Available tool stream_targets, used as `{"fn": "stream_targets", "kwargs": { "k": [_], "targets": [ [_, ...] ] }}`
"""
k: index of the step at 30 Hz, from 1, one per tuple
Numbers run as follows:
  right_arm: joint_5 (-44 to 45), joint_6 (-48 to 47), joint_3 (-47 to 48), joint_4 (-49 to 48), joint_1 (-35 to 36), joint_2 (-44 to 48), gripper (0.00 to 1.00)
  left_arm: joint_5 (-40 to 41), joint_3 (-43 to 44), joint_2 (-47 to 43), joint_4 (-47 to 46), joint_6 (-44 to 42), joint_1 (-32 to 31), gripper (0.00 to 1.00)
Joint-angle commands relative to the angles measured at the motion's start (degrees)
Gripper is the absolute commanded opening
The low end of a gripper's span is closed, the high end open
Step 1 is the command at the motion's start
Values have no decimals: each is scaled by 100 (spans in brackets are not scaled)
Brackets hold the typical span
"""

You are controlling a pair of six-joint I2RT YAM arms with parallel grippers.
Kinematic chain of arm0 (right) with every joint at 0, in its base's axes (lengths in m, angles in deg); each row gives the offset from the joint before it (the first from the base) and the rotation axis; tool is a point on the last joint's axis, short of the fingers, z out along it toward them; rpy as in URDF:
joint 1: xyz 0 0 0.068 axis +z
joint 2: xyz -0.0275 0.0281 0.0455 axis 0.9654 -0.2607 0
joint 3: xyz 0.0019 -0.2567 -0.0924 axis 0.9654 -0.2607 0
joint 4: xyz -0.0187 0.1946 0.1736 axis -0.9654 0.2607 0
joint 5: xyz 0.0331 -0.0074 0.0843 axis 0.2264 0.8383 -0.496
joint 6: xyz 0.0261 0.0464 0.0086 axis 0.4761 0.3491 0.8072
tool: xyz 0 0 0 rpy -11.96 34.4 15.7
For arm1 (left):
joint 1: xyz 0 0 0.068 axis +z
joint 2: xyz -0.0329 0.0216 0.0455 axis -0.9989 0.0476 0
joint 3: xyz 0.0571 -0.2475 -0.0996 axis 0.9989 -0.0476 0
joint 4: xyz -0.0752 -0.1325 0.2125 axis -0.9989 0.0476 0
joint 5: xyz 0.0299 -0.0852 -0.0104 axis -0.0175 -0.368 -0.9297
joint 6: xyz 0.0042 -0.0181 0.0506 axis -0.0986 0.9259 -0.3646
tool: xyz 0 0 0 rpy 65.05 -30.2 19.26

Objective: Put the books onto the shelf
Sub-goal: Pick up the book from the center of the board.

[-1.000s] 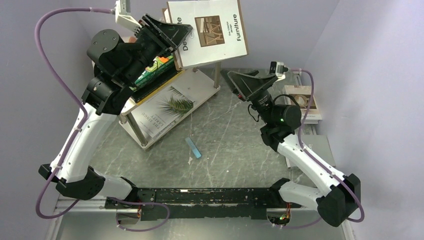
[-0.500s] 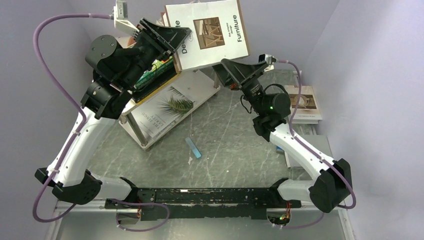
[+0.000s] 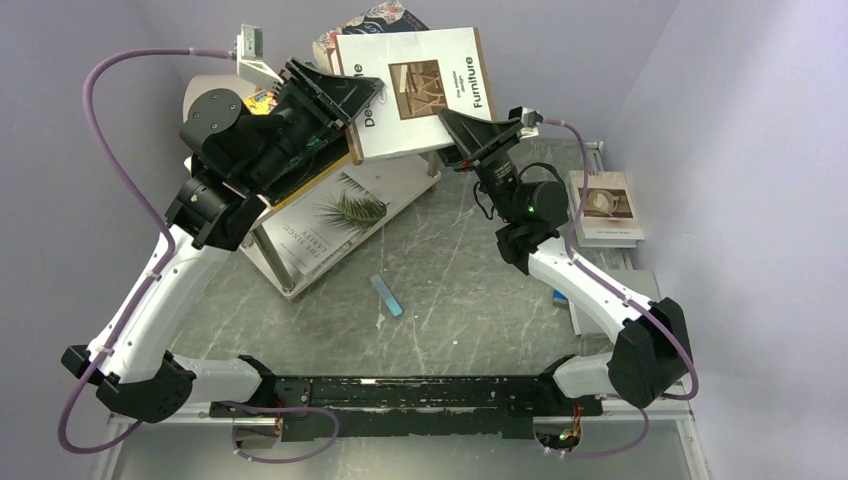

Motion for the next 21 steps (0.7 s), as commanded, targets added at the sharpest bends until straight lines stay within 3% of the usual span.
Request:
{"fn": "stream_targets", "kwargs": {
  "k": [1, 4, 7, 14, 21],
  "targets": [
    [169, 164, -42, -313, -66, 104, 51, -131, -95, -206, -357, 51, 24, 40],
    [59, 232, -245, -81, -185, 246, 45, 68, -164, -274, -194, -104, 24, 65],
    [-243, 426, -552, 28, -420, 424, 41, 334, -172, -367, 48, -454, 24, 79],
    [-1178, 676, -1971, 144, -946, 1322, 37, 920, 127, -590, 1016, -1530, 24, 84],
    [-1626, -206, -3257, 2187, -1094, 2609, 36, 1084, 272, -872, 1789, -2343, 24, 83]
  ]
}}
